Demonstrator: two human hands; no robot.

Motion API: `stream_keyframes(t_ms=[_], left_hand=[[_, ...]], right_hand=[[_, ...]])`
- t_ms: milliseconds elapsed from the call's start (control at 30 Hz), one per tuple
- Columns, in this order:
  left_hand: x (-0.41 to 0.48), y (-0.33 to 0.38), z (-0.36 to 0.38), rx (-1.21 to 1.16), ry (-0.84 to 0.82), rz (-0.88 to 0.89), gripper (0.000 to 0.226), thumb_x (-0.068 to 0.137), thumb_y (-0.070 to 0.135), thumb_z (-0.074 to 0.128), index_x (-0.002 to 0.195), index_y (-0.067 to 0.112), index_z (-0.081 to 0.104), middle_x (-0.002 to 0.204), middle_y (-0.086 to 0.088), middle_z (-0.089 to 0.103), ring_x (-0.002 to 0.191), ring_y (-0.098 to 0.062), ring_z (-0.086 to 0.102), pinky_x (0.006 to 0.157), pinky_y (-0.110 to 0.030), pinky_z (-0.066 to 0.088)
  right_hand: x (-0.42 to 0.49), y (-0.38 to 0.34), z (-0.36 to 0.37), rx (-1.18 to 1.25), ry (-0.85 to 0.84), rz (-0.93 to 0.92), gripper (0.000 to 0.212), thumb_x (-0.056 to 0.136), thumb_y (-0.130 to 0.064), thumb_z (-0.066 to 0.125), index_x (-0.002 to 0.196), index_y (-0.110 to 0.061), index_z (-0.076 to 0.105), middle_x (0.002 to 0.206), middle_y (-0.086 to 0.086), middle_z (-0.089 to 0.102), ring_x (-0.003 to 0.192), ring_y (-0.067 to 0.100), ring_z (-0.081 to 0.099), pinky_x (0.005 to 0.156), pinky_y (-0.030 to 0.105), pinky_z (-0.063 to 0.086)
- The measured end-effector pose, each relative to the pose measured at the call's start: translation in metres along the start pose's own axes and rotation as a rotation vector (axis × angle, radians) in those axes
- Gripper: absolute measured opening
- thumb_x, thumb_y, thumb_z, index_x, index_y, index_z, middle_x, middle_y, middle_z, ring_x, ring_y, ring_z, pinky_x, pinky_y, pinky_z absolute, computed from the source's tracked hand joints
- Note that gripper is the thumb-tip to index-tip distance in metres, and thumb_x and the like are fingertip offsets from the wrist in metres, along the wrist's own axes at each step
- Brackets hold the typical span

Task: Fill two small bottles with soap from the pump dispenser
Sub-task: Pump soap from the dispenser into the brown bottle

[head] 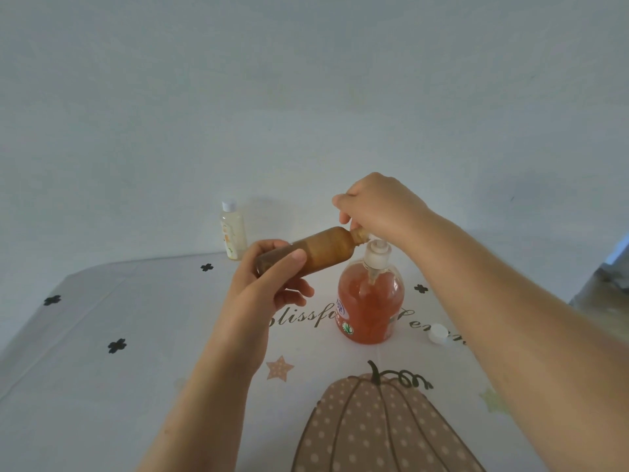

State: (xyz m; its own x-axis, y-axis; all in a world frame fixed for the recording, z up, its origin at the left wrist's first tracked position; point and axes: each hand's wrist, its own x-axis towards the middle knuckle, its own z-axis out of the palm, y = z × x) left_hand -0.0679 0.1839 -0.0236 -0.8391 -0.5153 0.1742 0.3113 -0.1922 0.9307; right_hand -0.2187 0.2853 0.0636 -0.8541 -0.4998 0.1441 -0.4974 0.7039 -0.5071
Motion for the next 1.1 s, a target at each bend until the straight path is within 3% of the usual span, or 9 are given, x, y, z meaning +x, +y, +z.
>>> stream_keyframes(t_ms=[100, 333, 433, 733, 1100], left_hand=[[0.000, 0.000, 0.000, -0.003, -0.008, 0.002, 0.025, 0.075, 0.025, 0.071, 0.095, 0.016, 0.061, 0.085, -0.008, 0.067, 0.065, -0.026, 0.063, 0.059, -0.032, 0.051], [0.001, 0.000, 0.000, 0.005, -0.013, -0.010, 0.029, 0.074, 0.026, 0.070, 0.098, 0.014, 0.060, 0.083, -0.007, 0.066, 0.065, -0.025, 0.063, 0.059, -0.031, 0.050], [0.001, -0.001, -0.001, 0.009, -0.008, -0.009, 0.029, 0.075, 0.026, 0.070, 0.099, 0.014, 0.060, 0.084, -0.008, 0.067, 0.066, -0.026, 0.063, 0.060, -0.032, 0.051], [0.003, -0.003, -0.002, 0.011, 0.014, -0.025, 0.029, 0.074, 0.023, 0.071, 0.098, 0.013, 0.059, 0.083, -0.008, 0.067, 0.065, -0.026, 0.062, 0.059, -0.032, 0.050], [0.001, 0.000, -0.001, -0.003, -0.008, 0.009, 0.029, 0.075, 0.024, 0.071, 0.100, 0.013, 0.059, 0.087, -0.008, 0.067, 0.066, -0.025, 0.063, 0.061, -0.033, 0.050]], right_hand=[[-0.001, 0.000, -0.001, -0.001, -0.003, 0.002, 0.034, 0.095, -0.031, 0.051, 0.095, -0.008, 0.076, 0.090, 0.007, 0.078, 0.078, 0.028, 0.071, 0.086, 0.042, 0.056], [0.003, 0.000, 0.002, 0.018, -0.015, 0.090, 0.036, 0.093, -0.035, 0.050, 0.094, -0.010, 0.076, 0.073, 0.003, 0.070, 0.064, 0.021, 0.060, 0.068, 0.032, 0.048], [0.006, 0.003, 0.006, 0.014, -0.066, 0.128, 0.034, 0.092, -0.040, 0.053, 0.089, -0.015, 0.077, 0.065, 0.000, 0.068, 0.060, 0.019, 0.060, 0.071, 0.032, 0.049], [0.010, 0.012, 0.016, 0.077, -0.102, 0.136, 0.025, 0.087, -0.038, 0.060, 0.080, -0.020, 0.076, 0.076, 0.000, 0.074, 0.076, 0.023, 0.071, 0.078, 0.034, 0.054], [0.004, 0.002, 0.001, -0.114, 0.011, 0.074, 0.038, 0.097, -0.040, 0.045, 0.095, -0.016, 0.074, 0.083, 0.001, 0.070, 0.076, 0.020, 0.064, 0.059, 0.028, 0.037]])
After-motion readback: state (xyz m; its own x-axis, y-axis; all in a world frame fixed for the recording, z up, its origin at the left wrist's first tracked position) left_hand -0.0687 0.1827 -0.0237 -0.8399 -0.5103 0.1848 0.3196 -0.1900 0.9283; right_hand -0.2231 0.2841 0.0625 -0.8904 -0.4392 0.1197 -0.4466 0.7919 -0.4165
